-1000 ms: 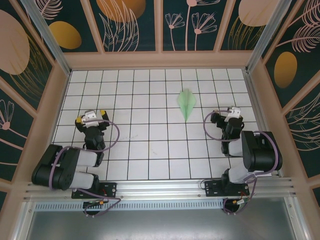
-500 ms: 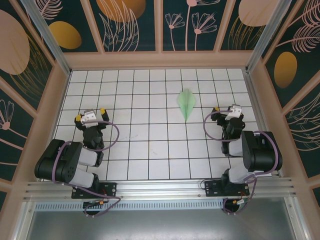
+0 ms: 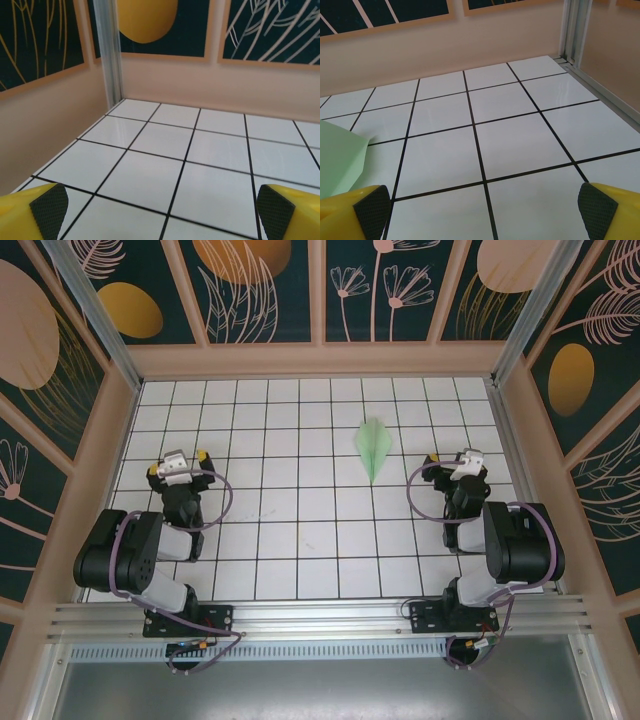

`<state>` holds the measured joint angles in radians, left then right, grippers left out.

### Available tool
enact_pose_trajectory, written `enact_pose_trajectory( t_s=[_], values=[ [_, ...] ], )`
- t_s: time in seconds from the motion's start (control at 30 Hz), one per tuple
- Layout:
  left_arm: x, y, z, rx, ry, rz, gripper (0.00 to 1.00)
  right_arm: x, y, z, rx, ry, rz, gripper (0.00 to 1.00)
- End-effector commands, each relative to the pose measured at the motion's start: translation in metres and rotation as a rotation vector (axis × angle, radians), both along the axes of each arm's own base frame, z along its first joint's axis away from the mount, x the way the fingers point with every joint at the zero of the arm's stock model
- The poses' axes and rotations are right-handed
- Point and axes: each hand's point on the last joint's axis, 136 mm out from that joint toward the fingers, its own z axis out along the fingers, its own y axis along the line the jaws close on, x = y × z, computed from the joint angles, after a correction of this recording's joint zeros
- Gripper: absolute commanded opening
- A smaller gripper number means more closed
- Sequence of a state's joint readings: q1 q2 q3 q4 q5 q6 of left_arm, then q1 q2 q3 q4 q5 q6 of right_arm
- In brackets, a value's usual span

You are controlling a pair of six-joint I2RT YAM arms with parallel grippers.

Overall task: Fold a paper plane with a square sheet of paper (fold left side to right side)
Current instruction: Reset both arms

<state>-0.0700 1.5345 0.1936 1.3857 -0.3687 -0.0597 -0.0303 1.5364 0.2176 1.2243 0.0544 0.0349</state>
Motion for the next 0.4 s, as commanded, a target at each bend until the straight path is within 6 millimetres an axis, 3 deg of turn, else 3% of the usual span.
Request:
enact_pose_trajectory(
  t_s=[0.0, 0.37],
  values=[
    [0.0020, 0.0014, -0.0022, -0.034, 0.007, 0.001, 0.99, 0.0022, 0.0020, 0.0108, -0.002, -0.046, 0.013, 0.99],
    [0.0011, 0.0015, -0.0021, -0.032, 0.005, 0.001, 0.99, 0.0045, 0.0069, 0.0091, -0.016, -0.033, 0.040, 0.99]
  ],
)
